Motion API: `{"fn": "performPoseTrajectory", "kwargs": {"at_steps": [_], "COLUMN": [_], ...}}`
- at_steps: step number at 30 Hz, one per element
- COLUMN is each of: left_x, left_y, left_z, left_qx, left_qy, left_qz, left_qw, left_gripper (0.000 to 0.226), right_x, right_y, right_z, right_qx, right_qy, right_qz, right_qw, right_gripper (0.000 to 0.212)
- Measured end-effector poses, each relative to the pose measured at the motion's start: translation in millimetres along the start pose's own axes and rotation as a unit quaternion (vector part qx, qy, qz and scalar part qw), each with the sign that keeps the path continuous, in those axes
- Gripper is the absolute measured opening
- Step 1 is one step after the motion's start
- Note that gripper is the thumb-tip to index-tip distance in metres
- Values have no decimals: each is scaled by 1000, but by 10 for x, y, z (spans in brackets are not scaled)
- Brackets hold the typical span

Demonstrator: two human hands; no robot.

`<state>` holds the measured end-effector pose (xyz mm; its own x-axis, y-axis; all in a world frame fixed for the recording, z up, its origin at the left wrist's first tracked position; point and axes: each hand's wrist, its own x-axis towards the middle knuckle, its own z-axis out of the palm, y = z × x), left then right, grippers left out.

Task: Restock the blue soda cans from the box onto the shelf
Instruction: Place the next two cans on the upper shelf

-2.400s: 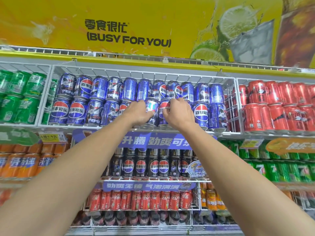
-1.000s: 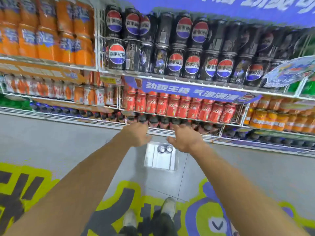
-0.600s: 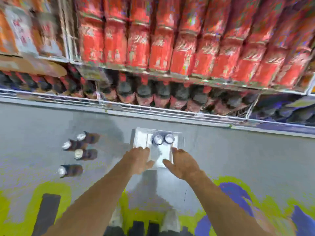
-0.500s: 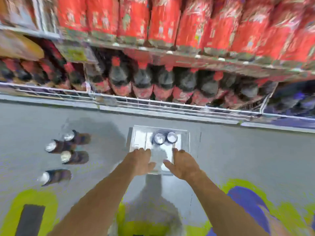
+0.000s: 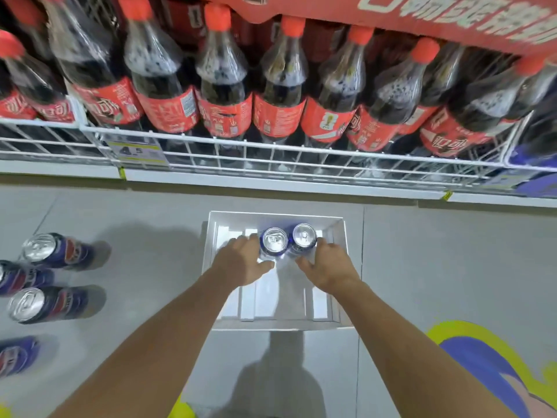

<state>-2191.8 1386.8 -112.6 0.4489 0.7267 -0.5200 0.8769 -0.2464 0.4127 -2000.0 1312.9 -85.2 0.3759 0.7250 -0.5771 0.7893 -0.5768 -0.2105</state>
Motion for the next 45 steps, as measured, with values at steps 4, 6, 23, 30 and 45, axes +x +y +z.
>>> {"fn": "performPoseTrajectory", "kwargs": {"at_steps": [4, 6, 23, 30, 45], "left_x": [210, 274, -244, -1360, -4259], "left_y": [80, 131, 385, 1070, 3239], "left_z": [81, 168, -515, -2093, -5665], "left_qx": [-54, -84, -247, -318, -392], "left_qy": [20, 44, 148, 90, 120], "left_qz": [0, -12, 1, 27, 86], "left_qw": [998, 995, 958, 943, 908], "left_gripper": [79, 75, 52, 50, 54], "right_x": [190, 267, -400, -1674, -4641], "right_y": [-12, -17, -5, -344, -1132], "right_z": [4, 19, -451, -1879, -5918], "right_qx": [32, 29, 248, 269, 259], "right_qy": [18, 32, 133, 121, 210], "right_qz": [-12, -29, -139, -163, -269], "right_qw": [999, 999, 949, 941, 903], "right_gripper": [59, 59, 40, 50, 56]}}
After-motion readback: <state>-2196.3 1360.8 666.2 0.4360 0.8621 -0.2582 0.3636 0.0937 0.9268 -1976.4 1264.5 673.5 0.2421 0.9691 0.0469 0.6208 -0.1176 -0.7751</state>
